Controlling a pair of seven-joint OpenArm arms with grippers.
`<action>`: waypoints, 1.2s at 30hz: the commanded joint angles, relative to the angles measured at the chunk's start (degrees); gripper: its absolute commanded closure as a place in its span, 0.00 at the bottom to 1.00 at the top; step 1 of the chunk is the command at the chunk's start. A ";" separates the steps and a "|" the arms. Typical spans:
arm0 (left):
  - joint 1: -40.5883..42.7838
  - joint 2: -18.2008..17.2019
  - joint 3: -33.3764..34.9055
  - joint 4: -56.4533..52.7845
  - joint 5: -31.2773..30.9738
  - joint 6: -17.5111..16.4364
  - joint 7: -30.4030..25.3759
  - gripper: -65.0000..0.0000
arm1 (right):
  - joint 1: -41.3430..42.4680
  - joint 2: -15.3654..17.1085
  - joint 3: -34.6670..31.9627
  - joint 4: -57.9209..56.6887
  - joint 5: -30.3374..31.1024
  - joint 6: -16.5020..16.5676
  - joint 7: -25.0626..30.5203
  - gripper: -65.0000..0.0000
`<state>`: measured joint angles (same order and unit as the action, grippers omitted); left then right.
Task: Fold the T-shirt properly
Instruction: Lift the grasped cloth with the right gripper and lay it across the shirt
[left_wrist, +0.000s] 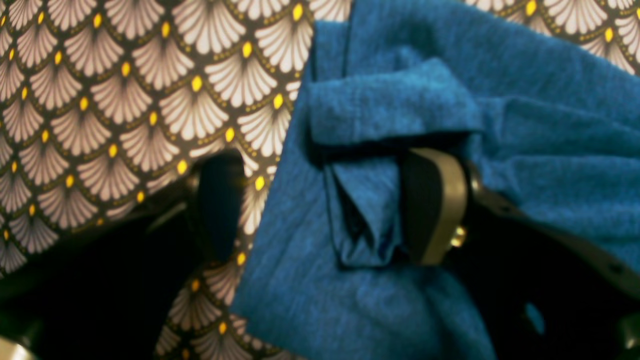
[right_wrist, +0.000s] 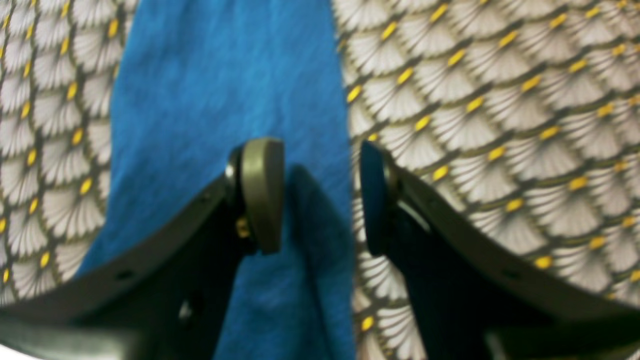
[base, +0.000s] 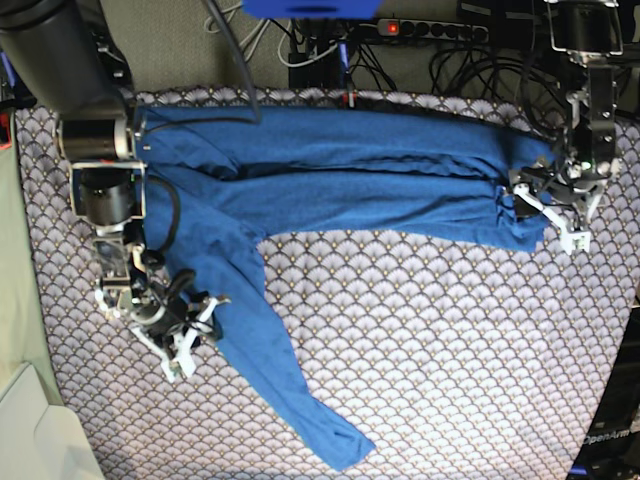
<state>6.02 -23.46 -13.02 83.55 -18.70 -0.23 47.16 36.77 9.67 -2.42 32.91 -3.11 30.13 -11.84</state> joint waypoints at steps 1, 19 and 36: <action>-0.70 -0.84 -0.30 0.72 0.11 0.10 -0.78 0.27 | 1.86 0.39 0.09 0.98 0.78 -0.02 1.33 0.60; -0.70 -0.84 -0.30 0.72 0.11 0.10 -0.78 0.27 | -0.95 0.31 -0.09 0.90 0.70 -0.11 1.42 0.89; -0.18 -0.84 -0.21 0.72 0.11 0.01 -0.78 0.27 | -14.58 -1.54 0.17 36.94 0.96 4.11 -13.44 1.00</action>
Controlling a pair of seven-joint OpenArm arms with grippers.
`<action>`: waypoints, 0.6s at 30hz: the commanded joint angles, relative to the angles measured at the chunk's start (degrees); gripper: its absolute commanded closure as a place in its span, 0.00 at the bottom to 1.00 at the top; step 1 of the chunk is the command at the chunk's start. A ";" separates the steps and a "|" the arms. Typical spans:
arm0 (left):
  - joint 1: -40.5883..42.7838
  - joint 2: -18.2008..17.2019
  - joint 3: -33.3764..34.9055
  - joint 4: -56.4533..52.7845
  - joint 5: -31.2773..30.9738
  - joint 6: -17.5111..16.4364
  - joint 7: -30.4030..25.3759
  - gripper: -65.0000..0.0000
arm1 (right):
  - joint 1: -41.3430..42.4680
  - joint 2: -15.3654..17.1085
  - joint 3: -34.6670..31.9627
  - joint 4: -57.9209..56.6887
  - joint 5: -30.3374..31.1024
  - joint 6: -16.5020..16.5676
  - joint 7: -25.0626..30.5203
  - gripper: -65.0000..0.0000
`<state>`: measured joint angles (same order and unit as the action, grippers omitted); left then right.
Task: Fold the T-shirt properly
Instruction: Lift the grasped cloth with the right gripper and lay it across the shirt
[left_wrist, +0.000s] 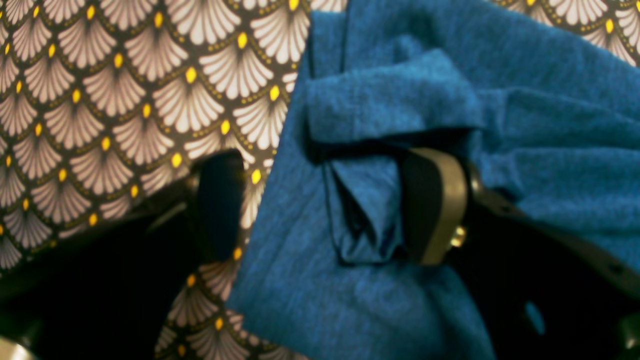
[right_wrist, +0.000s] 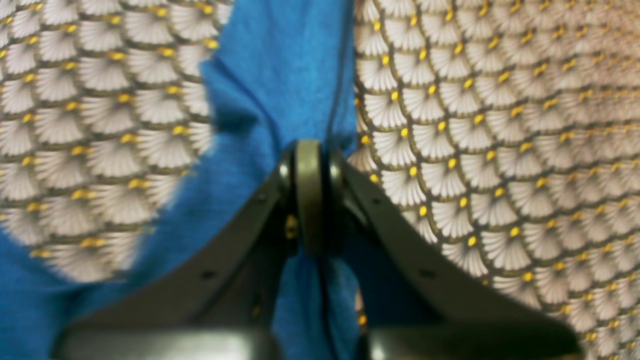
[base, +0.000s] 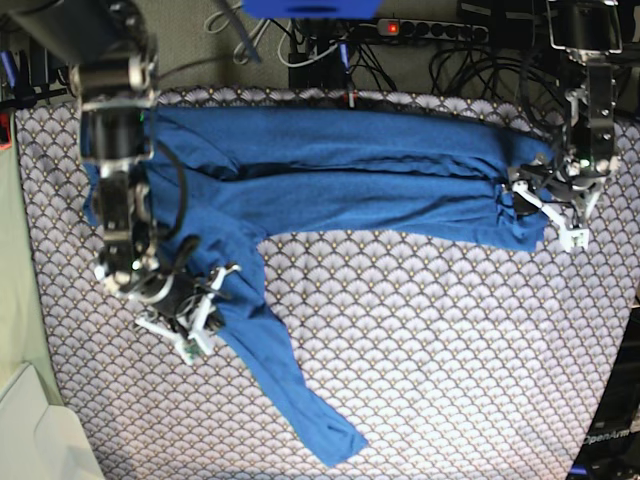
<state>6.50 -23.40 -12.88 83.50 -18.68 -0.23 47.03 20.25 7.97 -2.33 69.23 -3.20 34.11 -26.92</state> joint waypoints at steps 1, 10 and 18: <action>-0.74 -0.91 -0.35 0.76 0.08 0.01 -0.65 0.27 | 0.19 0.08 0.09 4.66 1.05 0.22 0.24 1.00; -1.01 -0.91 -0.35 0.76 0.08 0.01 -0.65 0.27 | -14.76 -7.04 -0.27 31.30 0.96 0.22 -11.37 1.00; -0.83 -0.91 -0.35 0.85 0.08 0.01 -0.65 0.27 | -26.45 -12.93 -11.52 41.41 0.96 0.05 -17.08 1.00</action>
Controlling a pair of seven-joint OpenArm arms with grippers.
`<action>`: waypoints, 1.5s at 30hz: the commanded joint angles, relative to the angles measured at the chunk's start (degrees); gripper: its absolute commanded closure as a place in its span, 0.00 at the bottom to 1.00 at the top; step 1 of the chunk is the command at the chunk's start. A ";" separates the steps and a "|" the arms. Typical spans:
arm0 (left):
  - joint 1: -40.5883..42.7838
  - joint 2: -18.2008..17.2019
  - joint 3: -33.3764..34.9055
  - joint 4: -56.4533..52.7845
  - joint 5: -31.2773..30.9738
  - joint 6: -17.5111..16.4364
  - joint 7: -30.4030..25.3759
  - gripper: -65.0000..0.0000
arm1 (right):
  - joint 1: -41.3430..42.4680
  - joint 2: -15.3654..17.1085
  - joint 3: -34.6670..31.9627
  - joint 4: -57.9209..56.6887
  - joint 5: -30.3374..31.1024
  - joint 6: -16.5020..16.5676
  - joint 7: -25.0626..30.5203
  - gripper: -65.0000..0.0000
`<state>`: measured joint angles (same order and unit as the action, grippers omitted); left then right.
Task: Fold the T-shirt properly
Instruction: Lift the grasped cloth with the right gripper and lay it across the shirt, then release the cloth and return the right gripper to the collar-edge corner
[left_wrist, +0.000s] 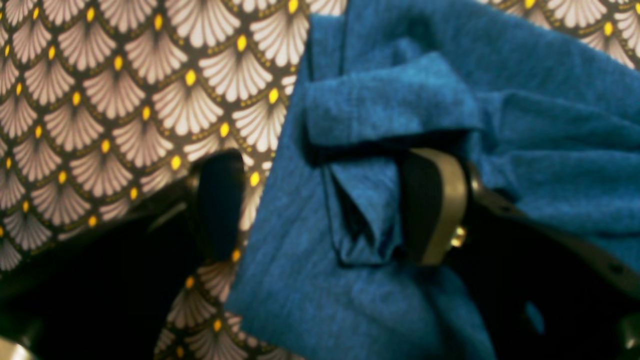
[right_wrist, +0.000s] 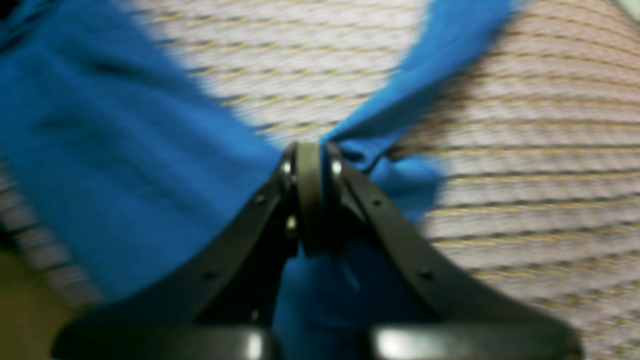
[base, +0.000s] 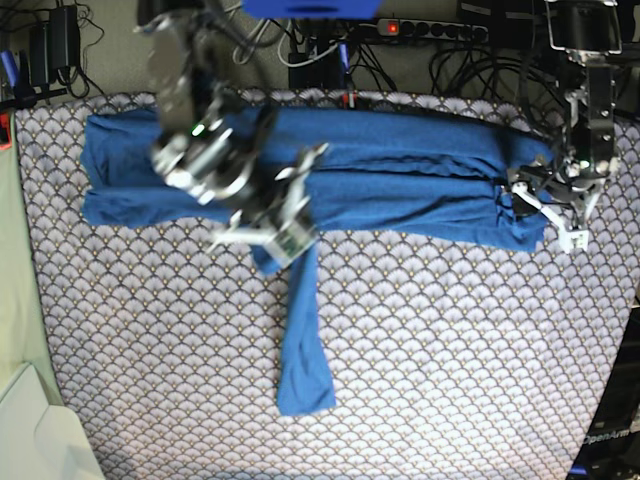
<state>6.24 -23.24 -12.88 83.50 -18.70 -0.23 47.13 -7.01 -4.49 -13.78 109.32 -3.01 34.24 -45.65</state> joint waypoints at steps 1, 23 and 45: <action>-0.48 -1.06 -0.35 0.85 0.11 0.01 -0.85 0.27 | -0.34 -1.27 -1.03 1.50 0.76 -0.09 1.65 1.00; -0.31 -1.06 -0.35 1.37 0.11 -0.08 -0.76 0.27 | -8.78 -1.18 -7.19 1.06 0.76 -0.17 1.65 1.00; -0.31 -1.06 -0.35 1.37 0.11 -0.08 -0.76 0.27 | -9.39 -0.30 -9.21 -2.37 0.76 -0.17 1.38 0.61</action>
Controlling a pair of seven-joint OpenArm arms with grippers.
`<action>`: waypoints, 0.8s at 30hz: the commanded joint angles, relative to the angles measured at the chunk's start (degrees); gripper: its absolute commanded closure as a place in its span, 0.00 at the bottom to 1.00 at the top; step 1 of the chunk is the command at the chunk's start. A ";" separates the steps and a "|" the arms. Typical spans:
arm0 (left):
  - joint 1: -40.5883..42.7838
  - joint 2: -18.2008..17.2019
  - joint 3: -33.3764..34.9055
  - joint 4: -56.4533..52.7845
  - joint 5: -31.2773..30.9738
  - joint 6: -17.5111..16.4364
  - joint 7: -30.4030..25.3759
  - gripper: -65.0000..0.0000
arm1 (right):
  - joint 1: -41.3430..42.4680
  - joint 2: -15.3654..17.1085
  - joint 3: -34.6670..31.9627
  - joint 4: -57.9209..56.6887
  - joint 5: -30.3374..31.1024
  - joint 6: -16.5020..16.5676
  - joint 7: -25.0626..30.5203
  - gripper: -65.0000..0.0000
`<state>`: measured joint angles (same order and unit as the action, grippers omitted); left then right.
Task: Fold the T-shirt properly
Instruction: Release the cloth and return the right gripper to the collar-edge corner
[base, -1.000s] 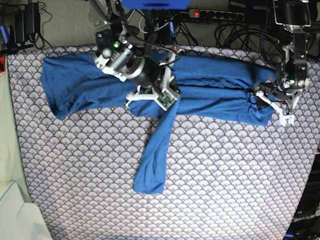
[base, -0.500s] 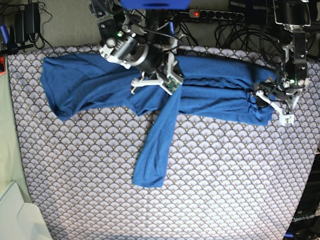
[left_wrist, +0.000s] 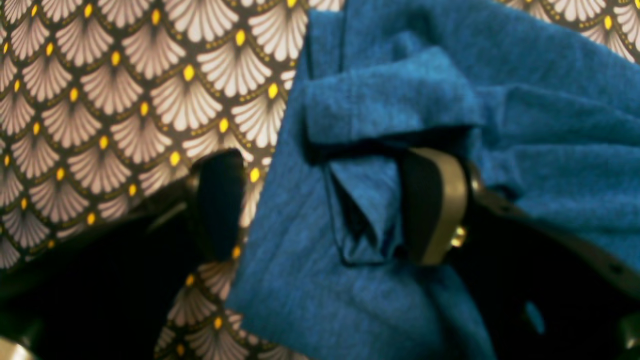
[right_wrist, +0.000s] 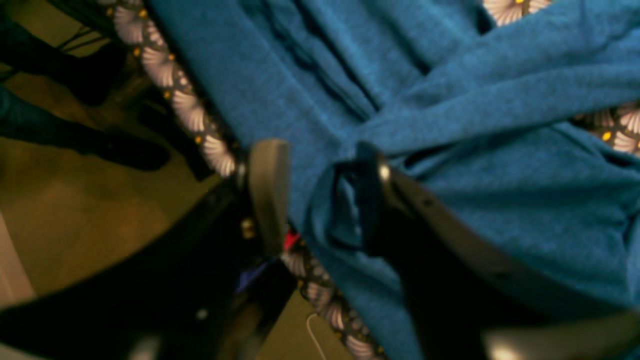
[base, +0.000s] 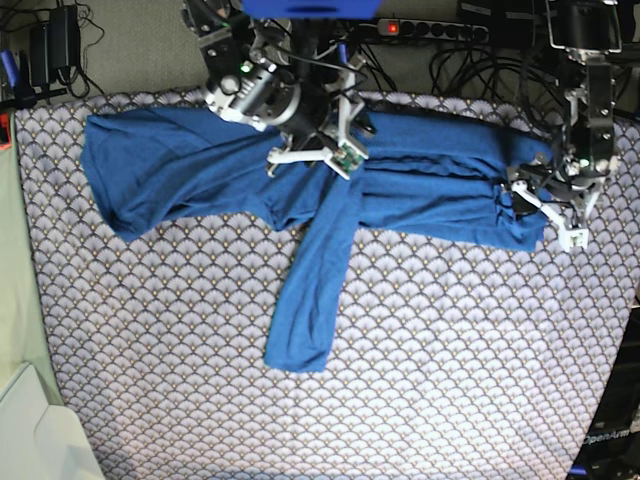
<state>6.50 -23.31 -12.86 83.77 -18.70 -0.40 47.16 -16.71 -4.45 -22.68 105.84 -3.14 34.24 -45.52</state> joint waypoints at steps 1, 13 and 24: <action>-0.57 -1.00 -0.37 1.11 0.11 0.10 -0.78 0.27 | 0.23 -0.34 -0.31 1.28 0.89 -0.09 1.25 0.57; 0.22 -1.52 -1.07 9.46 -0.16 0.10 -0.69 0.27 | -0.92 5.55 3.56 9.10 0.89 0.00 1.52 0.55; -5.40 4.45 -0.72 23.71 -0.07 0.01 -0.78 0.27 | 3.57 7.48 26.85 8.75 0.89 0.09 1.43 0.55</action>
<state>2.00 -18.33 -13.41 106.52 -18.41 -0.49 47.92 -14.22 2.85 4.10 113.69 -2.61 34.48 -45.69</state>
